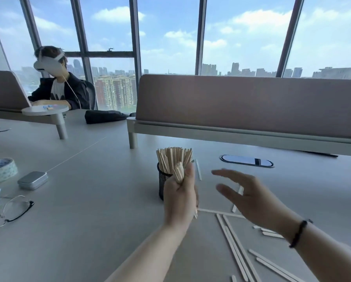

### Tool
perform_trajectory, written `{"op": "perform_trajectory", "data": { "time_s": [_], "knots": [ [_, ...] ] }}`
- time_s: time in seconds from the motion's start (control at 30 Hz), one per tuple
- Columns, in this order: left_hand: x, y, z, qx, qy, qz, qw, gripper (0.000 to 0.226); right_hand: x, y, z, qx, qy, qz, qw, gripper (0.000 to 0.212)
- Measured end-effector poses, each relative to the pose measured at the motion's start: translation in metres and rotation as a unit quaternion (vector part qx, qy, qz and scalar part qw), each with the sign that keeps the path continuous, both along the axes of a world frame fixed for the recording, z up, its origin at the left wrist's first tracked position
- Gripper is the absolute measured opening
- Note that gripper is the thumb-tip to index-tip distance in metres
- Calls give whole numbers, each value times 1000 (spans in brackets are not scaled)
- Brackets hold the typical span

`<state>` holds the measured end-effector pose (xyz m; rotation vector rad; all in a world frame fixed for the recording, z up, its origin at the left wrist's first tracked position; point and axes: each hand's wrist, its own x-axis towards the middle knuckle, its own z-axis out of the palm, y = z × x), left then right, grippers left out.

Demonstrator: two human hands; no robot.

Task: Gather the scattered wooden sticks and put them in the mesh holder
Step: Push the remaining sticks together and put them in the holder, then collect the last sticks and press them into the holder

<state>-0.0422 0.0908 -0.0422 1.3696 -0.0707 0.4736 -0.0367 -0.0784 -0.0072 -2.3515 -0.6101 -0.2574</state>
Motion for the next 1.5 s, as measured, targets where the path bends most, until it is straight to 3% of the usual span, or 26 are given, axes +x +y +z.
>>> {"op": "perform_trajectory", "data": {
  "time_s": [0.17,0.27,0.37,0.53,0.67,0.8,0.9,0.97,1.0,1.07,1.13,1.27,1.4,1.5],
  "knots": [
    [39,31,62,-31,-55,73,995,63,-42,-76,-57,-60,9,-50,997,32],
    [62,35,80,12,-45,101,994,66,-54,-96,-69,-86,1,-52,995,46],
    [71,31,87,33,-40,130,990,63,-59,-95,-73,-124,-3,-37,992,40],
    [83,31,69,137,37,152,978,41,-59,-90,-77,-136,22,-16,990,39],
    [81,36,52,233,38,190,953,12,-60,-90,-73,-147,22,-13,989,57],
    [73,32,48,383,-56,227,894,30,-61,-89,-71,-162,29,-10,986,66],
    [54,18,45,537,-152,272,784,36,-62,-87,-70,-171,23,-17,985,67],
    [28,-2,33,593,-214,187,753,51,-64,-86,-68,-204,15,-34,978,70],
    [10,-14,23,627,-228,80,741,61,-64,-86,-67,-223,8,-47,974,74],
    [-22,-33,-1,697,-163,-153,682,78,-64,-89,-65,-252,8,-73,965,83],
    [-42,-42,-19,708,-75,-281,644,93,-63,-93,-65,-260,32,-96,960,88],
    [-55,-38,-17,666,-69,-323,669,114,-56,-109,-69,-237,80,-139,958,102],
    [-59,-39,-23,717,-55,-323,616,116,-51,-112,-74,-251,84,-149,953,109],
    [-47,-46,-29,718,-25,-284,636,110,-46,-109,-76,-240,67,-133,959,97]
  ]
}}
